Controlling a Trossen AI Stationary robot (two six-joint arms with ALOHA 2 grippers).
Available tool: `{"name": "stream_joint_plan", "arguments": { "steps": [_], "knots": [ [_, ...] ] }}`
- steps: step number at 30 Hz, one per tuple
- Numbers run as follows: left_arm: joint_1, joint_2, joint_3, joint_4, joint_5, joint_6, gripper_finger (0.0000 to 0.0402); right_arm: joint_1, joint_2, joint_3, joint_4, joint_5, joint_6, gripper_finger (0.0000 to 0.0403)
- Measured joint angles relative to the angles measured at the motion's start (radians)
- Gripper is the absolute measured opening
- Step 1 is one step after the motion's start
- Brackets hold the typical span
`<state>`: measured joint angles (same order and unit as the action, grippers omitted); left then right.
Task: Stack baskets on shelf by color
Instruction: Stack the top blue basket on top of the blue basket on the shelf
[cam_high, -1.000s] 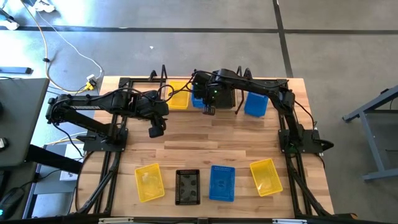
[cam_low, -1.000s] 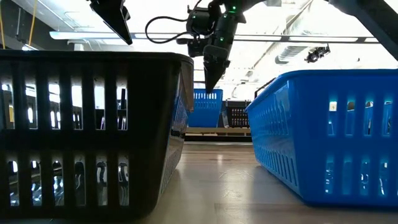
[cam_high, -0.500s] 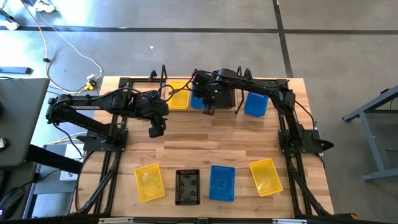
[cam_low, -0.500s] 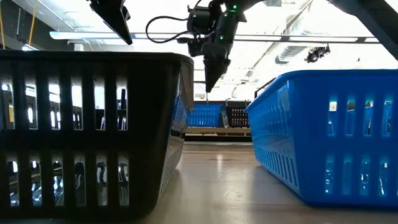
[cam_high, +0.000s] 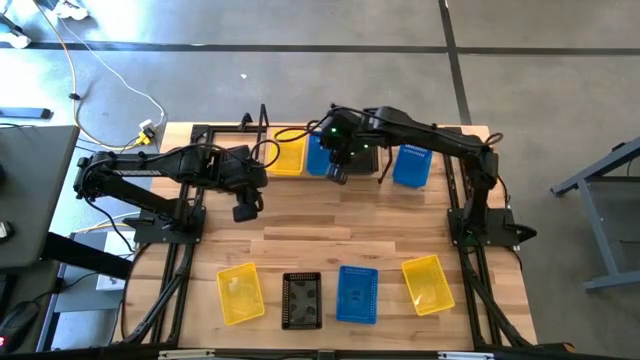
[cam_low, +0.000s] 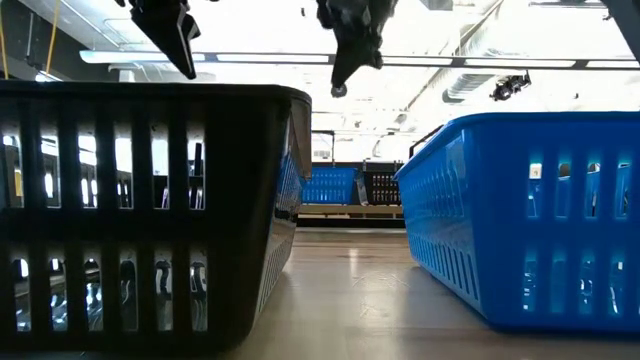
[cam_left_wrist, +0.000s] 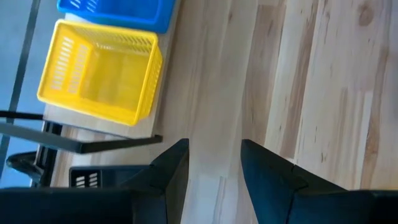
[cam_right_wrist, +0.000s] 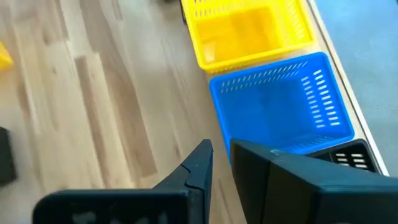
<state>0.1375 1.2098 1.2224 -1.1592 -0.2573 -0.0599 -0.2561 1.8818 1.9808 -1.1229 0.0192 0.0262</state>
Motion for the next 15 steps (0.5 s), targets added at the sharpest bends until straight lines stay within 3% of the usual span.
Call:
{"name": "stream_joint_plan", "arguments": {
  "steps": [10, 15],
  "knots": [
    [0.000, -0.025, -0.111, 0.007, 0.025, -0.049, 0.0135, 0.072, -0.090, 0.000, -0.046, 0.015, 0.116, 0.0044],
    [0.000, -0.053, -0.184, 0.028, 0.026, -0.075, 0.0135, 0.119, -0.095, 0.000, -0.160, 0.113, 0.181, 0.0044]
  ]
}}
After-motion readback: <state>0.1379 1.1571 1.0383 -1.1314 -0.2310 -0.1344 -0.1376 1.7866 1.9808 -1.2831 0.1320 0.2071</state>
